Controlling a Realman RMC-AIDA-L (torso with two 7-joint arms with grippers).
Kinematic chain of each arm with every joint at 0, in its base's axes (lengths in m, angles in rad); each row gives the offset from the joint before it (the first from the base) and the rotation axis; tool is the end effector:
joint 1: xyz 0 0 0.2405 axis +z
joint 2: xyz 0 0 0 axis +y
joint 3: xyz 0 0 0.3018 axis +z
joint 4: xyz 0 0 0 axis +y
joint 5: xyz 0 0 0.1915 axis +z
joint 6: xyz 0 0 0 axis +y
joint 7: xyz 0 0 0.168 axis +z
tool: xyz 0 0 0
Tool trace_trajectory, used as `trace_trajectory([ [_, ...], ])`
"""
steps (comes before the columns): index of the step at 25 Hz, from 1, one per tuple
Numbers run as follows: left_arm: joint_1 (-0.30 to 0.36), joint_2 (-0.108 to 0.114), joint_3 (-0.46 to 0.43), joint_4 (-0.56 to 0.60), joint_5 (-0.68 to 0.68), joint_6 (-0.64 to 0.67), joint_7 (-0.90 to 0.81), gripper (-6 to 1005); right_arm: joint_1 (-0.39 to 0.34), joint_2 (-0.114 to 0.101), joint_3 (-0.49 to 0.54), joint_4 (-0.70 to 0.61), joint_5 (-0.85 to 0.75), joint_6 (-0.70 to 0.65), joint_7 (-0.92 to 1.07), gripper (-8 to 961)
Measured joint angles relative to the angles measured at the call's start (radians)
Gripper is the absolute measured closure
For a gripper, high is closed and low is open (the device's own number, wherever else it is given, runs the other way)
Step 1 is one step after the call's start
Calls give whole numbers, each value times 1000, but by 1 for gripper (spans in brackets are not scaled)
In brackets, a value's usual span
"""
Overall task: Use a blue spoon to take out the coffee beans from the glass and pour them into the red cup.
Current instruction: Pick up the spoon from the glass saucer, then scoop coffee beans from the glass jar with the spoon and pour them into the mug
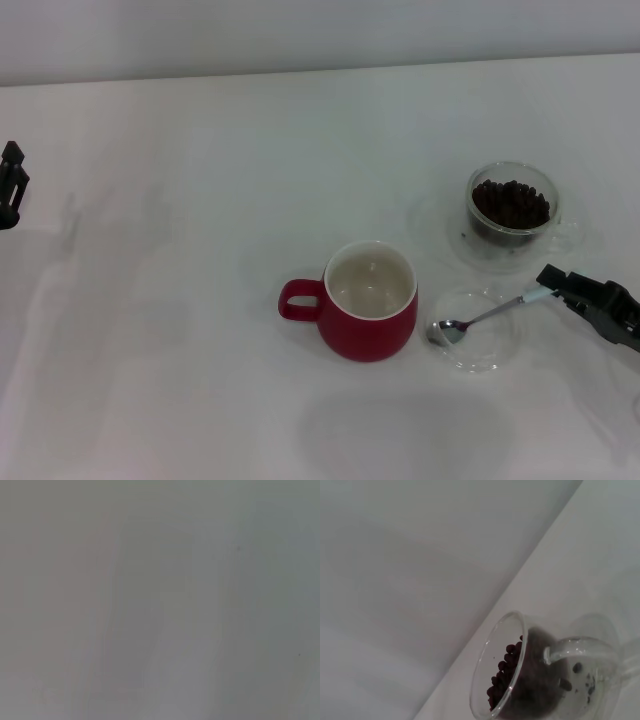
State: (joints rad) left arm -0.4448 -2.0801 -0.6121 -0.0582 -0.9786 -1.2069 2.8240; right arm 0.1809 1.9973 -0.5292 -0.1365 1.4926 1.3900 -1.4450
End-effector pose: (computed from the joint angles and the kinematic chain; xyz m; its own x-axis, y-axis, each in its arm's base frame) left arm -0.3566 0.3531 -0.0341 0.6664 0.0172 0.7454 0.7304 -0.2158 -0.6480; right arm 0.4137 0.2292 -0.0380 -0.2289 -0.6025 -0.7645 -0.9530 -0.0213 0.3022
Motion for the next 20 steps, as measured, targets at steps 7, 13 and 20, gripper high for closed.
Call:
trace_trajectory([
  [7,0,0,0,0,0,1,0,431,3,-24,7,-15,0,46,13,801],
  [13,0,0,0,1,0,1,0,431,-13,-55,19,-67,4,107,41,801],
  [20,1,0,0,2,-13,1,0,432,-28,-89,70,-148,13,166,102,804],
])
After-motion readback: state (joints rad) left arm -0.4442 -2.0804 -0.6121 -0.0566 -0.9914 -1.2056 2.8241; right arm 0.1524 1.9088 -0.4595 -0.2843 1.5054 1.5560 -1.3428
